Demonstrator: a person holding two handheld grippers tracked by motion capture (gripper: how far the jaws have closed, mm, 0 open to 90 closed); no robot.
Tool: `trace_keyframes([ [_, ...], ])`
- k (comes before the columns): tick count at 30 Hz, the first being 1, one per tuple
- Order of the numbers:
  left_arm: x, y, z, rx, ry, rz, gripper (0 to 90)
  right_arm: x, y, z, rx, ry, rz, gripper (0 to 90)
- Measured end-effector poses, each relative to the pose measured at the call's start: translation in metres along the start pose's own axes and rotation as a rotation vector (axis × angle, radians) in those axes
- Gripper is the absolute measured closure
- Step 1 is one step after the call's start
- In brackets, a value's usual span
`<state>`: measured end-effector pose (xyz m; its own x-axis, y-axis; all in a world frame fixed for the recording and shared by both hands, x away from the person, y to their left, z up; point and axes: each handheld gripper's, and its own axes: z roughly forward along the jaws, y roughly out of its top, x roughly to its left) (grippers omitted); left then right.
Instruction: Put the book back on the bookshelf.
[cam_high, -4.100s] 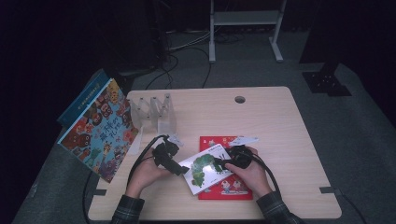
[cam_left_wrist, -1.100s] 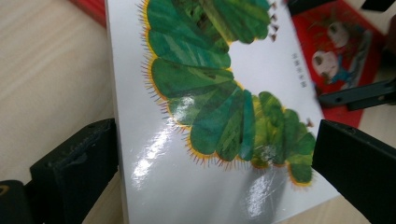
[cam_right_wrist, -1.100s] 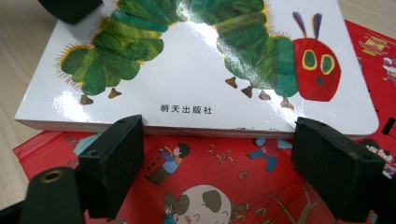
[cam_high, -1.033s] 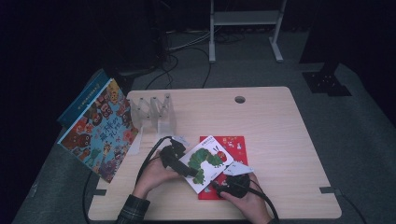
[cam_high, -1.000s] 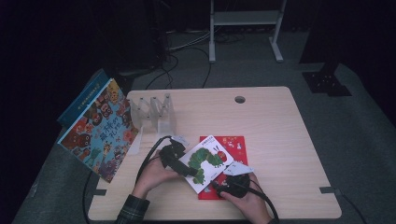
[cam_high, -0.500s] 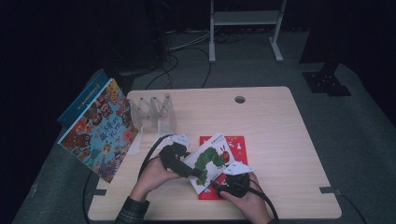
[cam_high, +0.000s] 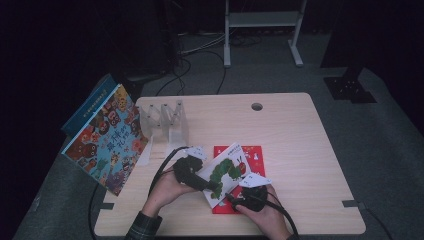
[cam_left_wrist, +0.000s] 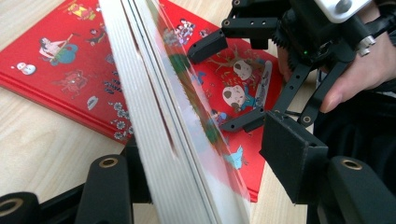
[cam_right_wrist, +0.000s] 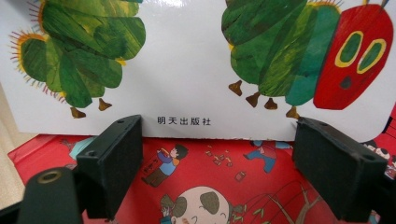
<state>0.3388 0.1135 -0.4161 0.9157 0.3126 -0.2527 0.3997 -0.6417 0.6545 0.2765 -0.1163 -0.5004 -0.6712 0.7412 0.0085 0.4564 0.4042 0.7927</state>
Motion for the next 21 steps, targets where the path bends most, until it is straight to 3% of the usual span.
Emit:
trace_keyframes([
  [7,-0.004,0.001,0.004,0.025,0.024,0.026,47.1,-0.001,0.000,0.000,-0.001,0.001,-0.005,15.5],
  [12,-0.009,0.002,0.006,0.037,0.068,0.058,62.1,-0.001,0.000,0.000,-0.002,0.002,-0.004,15.5],
  [16,-0.012,0.004,0.005,0.044,0.088,0.069,64.1,0.000,0.000,0.000,0.000,0.003,0.000,15.6],
  [18,-0.014,0.005,0.003,0.027,0.137,0.094,67.7,-0.001,0.000,0.000,-0.006,0.000,-0.009,15.6],
  [21,-0.014,0.006,0.002,0.030,0.140,0.104,70.2,-0.001,0.000,0.000,-0.004,0.001,-0.002,15.5],
])
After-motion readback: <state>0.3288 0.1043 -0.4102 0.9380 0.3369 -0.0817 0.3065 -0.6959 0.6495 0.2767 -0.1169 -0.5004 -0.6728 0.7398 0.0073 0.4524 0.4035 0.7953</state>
